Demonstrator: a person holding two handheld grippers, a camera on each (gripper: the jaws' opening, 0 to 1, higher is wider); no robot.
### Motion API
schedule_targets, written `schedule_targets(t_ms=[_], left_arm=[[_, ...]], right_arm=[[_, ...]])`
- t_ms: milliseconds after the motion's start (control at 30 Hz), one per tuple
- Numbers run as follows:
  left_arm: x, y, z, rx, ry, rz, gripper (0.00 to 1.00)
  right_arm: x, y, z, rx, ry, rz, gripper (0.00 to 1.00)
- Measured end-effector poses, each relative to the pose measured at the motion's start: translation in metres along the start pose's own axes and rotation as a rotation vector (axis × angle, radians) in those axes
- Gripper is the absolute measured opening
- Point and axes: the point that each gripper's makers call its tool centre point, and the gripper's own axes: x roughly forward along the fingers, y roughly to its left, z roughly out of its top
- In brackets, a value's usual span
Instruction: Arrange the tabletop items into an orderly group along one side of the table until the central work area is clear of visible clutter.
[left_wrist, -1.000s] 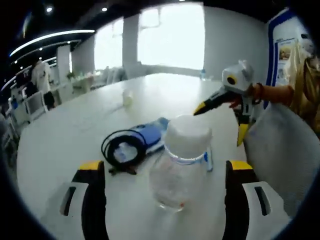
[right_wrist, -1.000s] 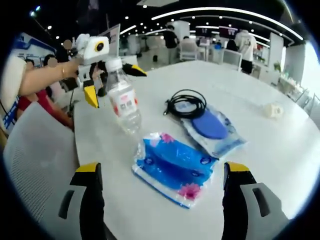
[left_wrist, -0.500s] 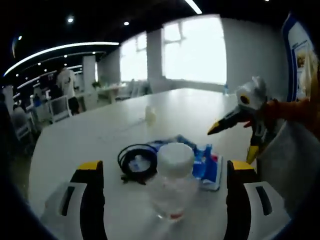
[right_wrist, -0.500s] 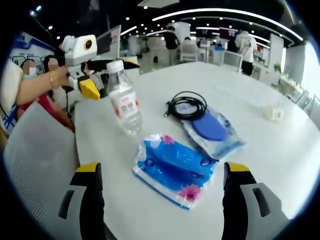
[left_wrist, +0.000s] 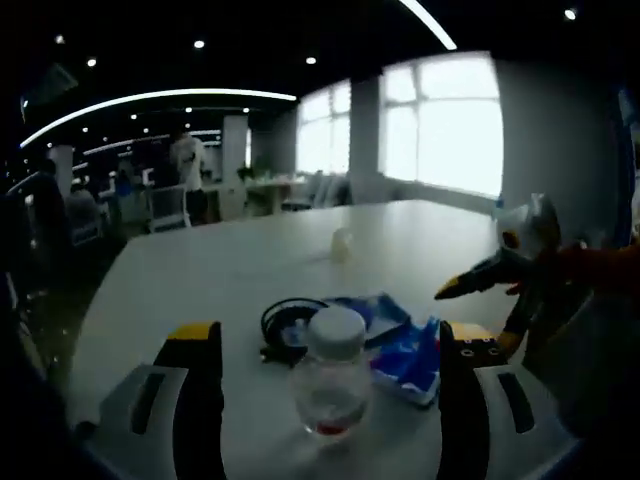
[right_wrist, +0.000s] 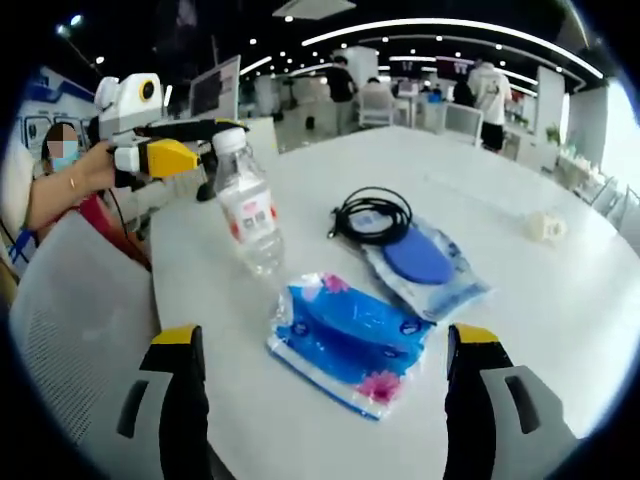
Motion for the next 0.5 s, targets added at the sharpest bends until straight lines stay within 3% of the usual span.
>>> schedule_targets(t_ms=[133, 200, 333, 500], left_arm=[[-0.0032, 0.0014, 0.0029, -0.006, -0.006, 0.047, 0.77], [-0.0034, 0.0021, 0.0053, -0.022, -0.02, 0.06, 0.68], [-0.0005, -0.0008, 0.0004, -0.027, 0.008, 0.063, 0.48], [0.0043, -0.0028, -0.0026, -0.049, 0.015, 0.069, 0.34]], right_arm=[[0.0004, 0.0003, -0.0011, -0.002, 0.004, 0.002, 0.99], [0.0006, 0.0008, -0.0012, -0.001, 0.004, 0.004, 0.99], [0.0006, 0.0012, -0.0016, -0.002, 0.006, 0.006, 0.99], [-0.0003, 0.0002, -0.0013, 0.001, 0.003, 0.002, 0.99]])
